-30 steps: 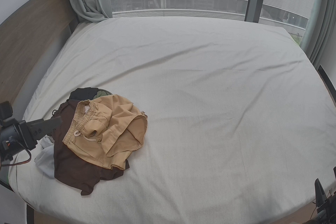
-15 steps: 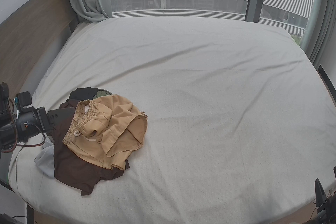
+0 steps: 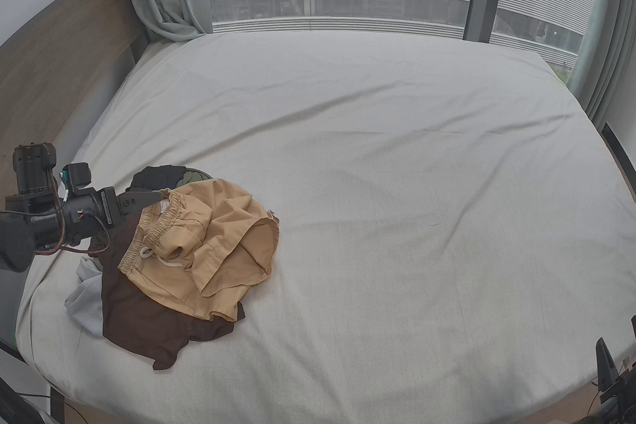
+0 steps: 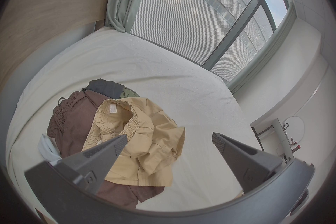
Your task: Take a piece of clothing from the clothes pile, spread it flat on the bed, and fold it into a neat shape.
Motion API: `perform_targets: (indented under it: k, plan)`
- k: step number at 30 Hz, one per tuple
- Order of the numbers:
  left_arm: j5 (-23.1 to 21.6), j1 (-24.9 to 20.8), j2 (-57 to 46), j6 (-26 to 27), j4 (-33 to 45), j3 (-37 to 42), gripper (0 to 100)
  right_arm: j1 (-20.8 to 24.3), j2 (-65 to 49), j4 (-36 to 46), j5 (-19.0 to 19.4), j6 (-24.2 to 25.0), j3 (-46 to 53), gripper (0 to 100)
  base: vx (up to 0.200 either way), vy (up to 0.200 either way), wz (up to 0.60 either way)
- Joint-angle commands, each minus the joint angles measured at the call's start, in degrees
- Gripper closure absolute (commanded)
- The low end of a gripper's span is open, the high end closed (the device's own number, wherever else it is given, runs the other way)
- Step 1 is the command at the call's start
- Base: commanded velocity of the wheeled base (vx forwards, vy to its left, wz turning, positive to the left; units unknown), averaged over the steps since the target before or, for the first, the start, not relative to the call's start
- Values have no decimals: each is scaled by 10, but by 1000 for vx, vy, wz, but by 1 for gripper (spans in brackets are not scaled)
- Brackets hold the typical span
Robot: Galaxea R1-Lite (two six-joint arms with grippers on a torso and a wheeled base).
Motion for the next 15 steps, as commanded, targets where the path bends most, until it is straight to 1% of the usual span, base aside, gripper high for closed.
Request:
perform_targets:
  k: [1, 15]
  plan:
    - [4, 2, 62, 7, 1, -38, 0, 0, -6, 0, 0, -1, 10, 0, 0, 0, 0]
    - [-2, 2, 175, 14, 0, -116, 0, 0, -6, 0, 0, 0, 10, 0, 0, 0, 0]
